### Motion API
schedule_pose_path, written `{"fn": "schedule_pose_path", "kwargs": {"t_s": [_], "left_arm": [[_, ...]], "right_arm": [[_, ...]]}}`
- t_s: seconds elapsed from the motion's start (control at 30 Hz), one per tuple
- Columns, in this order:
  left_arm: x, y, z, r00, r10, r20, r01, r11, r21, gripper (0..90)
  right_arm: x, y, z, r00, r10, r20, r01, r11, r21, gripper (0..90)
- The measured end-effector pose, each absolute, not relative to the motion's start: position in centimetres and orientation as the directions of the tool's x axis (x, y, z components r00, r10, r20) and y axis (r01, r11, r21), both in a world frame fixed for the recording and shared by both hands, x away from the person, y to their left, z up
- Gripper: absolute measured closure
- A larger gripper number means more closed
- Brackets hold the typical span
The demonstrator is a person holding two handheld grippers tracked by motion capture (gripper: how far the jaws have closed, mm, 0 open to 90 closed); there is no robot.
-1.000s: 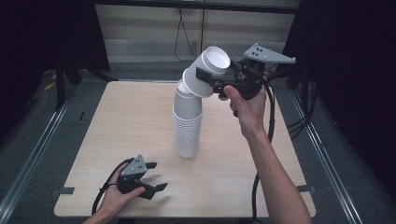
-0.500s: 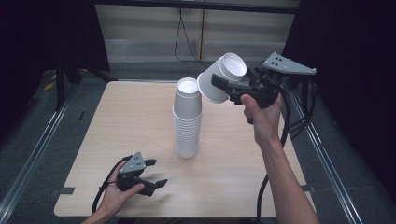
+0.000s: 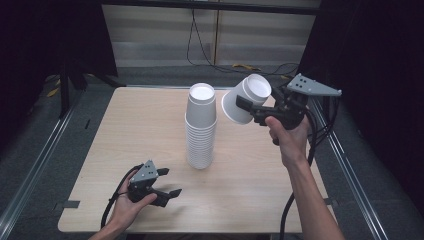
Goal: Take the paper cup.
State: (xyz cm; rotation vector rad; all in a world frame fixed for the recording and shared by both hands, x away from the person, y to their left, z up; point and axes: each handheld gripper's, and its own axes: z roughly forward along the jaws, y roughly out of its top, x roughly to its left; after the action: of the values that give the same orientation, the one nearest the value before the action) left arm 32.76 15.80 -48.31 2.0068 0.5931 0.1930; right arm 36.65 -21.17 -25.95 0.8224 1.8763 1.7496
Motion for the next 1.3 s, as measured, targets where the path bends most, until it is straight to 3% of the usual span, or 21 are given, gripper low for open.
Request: {"fn": "schedule_pose_path", "kwargs": {"t_s": [0.47, 0.9, 1.3], "left_arm": [[33.3, 15.1, -47.1, 0.876, 0.467, -0.122, 0.314, -0.361, 0.878, 15.7], [33.7, 14.1, -44.0, 0.909, 0.41, -0.072, 0.228, -0.345, 0.911, 16.2], [34.1, 12.4, -44.4, 0.925, 0.36, -0.121, 0.239, -0.307, 0.921, 15.8]], "right_arm": [[35.2, -21.1, -30.9, -0.737, 0.668, 0.104, 0.169, 0.033, 0.985, 21.1], [34.1, -20.5, -35.0, -0.747, 0.65, 0.141, 0.251, 0.079, 0.965, 21.1], [33.9, -19.3, -38.8, -0.77, 0.612, 0.18, 0.309, 0.111, 0.944, 21.0]]}}
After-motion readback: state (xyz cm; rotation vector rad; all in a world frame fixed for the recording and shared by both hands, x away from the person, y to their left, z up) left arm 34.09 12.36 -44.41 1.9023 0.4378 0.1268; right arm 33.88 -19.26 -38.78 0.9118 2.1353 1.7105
